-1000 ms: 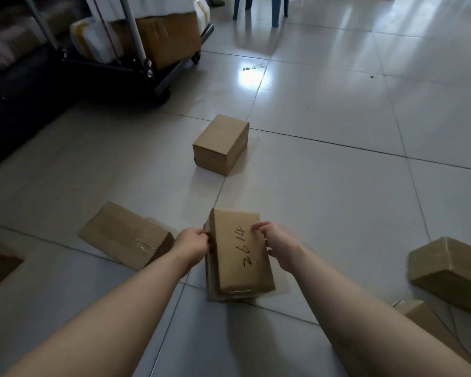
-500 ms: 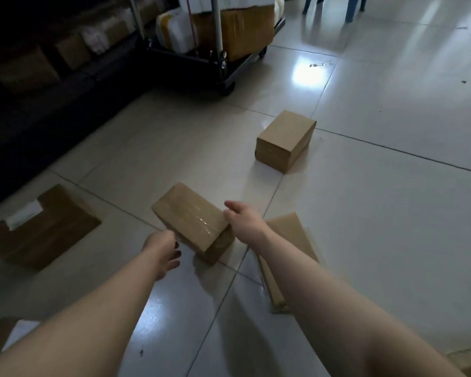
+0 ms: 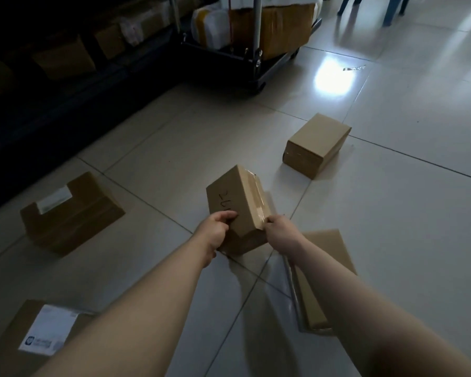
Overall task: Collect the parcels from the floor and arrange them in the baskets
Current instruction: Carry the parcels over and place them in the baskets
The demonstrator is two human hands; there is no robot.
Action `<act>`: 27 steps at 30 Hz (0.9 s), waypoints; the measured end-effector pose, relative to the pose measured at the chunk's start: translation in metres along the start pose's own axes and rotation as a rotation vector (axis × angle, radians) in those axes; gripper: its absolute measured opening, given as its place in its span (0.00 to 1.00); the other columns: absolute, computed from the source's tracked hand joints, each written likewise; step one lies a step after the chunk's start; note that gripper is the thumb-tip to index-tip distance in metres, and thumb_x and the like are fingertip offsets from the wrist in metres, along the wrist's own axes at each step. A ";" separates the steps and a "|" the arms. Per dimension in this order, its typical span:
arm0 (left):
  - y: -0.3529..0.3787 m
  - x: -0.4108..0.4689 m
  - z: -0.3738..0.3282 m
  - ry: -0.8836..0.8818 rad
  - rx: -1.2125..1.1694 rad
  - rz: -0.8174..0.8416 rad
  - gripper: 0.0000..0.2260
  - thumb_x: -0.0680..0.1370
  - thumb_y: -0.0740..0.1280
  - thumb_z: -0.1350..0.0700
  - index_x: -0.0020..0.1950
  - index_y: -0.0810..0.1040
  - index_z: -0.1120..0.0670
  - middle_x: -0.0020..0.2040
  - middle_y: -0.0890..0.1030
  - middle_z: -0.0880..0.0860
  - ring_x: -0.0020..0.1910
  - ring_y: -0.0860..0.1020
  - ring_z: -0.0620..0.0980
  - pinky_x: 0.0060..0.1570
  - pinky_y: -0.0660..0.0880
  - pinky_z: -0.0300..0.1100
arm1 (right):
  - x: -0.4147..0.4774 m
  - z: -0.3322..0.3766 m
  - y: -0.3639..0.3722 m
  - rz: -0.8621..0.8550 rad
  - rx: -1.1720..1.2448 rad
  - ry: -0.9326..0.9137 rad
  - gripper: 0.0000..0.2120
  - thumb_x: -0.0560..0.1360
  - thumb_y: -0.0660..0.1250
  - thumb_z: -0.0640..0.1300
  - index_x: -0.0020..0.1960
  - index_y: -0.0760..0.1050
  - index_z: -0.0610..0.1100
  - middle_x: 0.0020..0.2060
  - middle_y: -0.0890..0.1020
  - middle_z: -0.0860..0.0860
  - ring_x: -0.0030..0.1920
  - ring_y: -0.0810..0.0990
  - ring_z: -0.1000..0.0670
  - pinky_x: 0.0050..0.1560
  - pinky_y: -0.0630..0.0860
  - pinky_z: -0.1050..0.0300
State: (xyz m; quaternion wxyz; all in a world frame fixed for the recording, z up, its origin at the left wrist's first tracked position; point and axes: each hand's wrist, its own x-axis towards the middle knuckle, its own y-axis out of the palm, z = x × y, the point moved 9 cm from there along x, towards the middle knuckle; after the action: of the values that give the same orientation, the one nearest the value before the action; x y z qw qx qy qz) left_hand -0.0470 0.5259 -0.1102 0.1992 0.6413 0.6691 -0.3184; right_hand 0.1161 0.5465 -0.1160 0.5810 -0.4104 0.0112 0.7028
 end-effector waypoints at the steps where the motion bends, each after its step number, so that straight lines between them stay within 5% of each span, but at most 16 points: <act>1: 0.001 0.002 0.002 -0.011 -0.025 -0.020 0.17 0.81 0.53 0.64 0.61 0.75 0.47 0.54 0.74 0.51 0.46 0.72 0.50 0.43 0.67 0.43 | 0.001 -0.002 -0.002 0.005 0.016 0.001 0.14 0.81 0.55 0.40 0.61 0.75 0.38 0.47 0.77 0.46 0.45 0.75 0.50 0.37 0.71 0.60; 5: -0.016 0.011 0.006 -0.022 -0.043 -0.167 0.12 0.81 0.56 0.61 0.63 0.70 0.51 0.58 0.74 0.56 0.47 0.72 0.51 0.42 0.68 0.44 | -0.001 -0.006 -0.005 -0.012 0.122 0.021 0.16 0.82 0.56 0.51 0.57 0.74 0.40 0.51 0.79 0.44 0.49 0.78 0.48 0.52 0.79 0.52; 10: -0.031 0.015 -0.005 0.012 -0.074 -0.232 0.16 0.80 0.62 0.55 0.68 0.69 0.56 0.60 0.77 0.58 0.53 0.78 0.57 0.50 0.78 0.50 | -0.013 -0.003 -0.013 -0.002 0.234 0.032 0.18 0.81 0.57 0.57 0.53 0.75 0.43 0.48 0.80 0.45 0.48 0.80 0.48 0.53 0.80 0.52; 13: -0.025 0.002 -0.021 0.072 -0.146 -0.243 0.15 0.81 0.57 0.50 0.55 0.77 0.59 0.52 0.82 0.58 0.49 0.80 0.55 0.44 0.77 0.46 | -0.026 -0.001 -0.031 0.025 0.413 0.019 0.17 0.81 0.58 0.56 0.51 0.75 0.43 0.46 0.80 0.47 0.49 0.80 0.49 0.59 0.78 0.49; 15: -0.017 -0.011 -0.035 0.111 -0.157 -0.249 0.19 0.82 0.54 0.45 0.50 0.76 0.57 0.49 0.82 0.57 0.49 0.81 0.55 0.50 0.78 0.49 | -0.037 -0.005 -0.047 0.044 0.561 0.029 0.15 0.79 0.62 0.54 0.54 0.76 0.43 0.52 0.80 0.45 0.54 0.79 0.46 0.61 0.77 0.45; 18: 0.008 -0.029 -0.046 0.114 -0.131 -0.202 0.25 0.82 0.49 0.39 0.50 0.76 0.57 0.48 0.83 0.58 0.47 0.82 0.56 0.53 0.78 0.53 | -0.052 -0.025 -0.075 0.042 0.678 0.064 0.14 0.76 0.66 0.48 0.57 0.75 0.41 0.58 0.77 0.41 0.59 0.77 0.42 0.61 0.76 0.44; 22: 0.055 -0.055 -0.045 0.019 -0.065 -0.042 0.26 0.82 0.47 0.38 0.59 0.70 0.59 0.50 0.78 0.60 0.43 0.80 0.57 0.36 0.78 0.48 | -0.084 -0.058 -0.109 0.055 0.646 0.151 0.14 0.70 0.62 0.45 0.53 0.72 0.40 0.51 0.75 0.43 0.52 0.74 0.42 0.59 0.74 0.42; 27: 0.115 -0.091 -0.031 -0.118 0.011 0.173 0.22 0.83 0.47 0.44 0.43 0.68 0.59 0.37 0.75 0.58 0.36 0.77 0.56 0.32 0.78 0.46 | -0.116 -0.105 -0.141 0.051 0.594 0.260 0.09 0.68 0.57 0.45 0.46 0.62 0.44 0.42 0.69 0.43 0.42 0.70 0.42 0.51 0.78 0.39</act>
State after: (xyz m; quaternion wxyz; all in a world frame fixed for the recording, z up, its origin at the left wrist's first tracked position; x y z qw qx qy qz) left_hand 0.0795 0.4778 -0.0465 0.2615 0.6780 0.5964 -0.3410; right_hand 0.2905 0.4464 -0.0521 0.6513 -0.3087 0.3002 0.6248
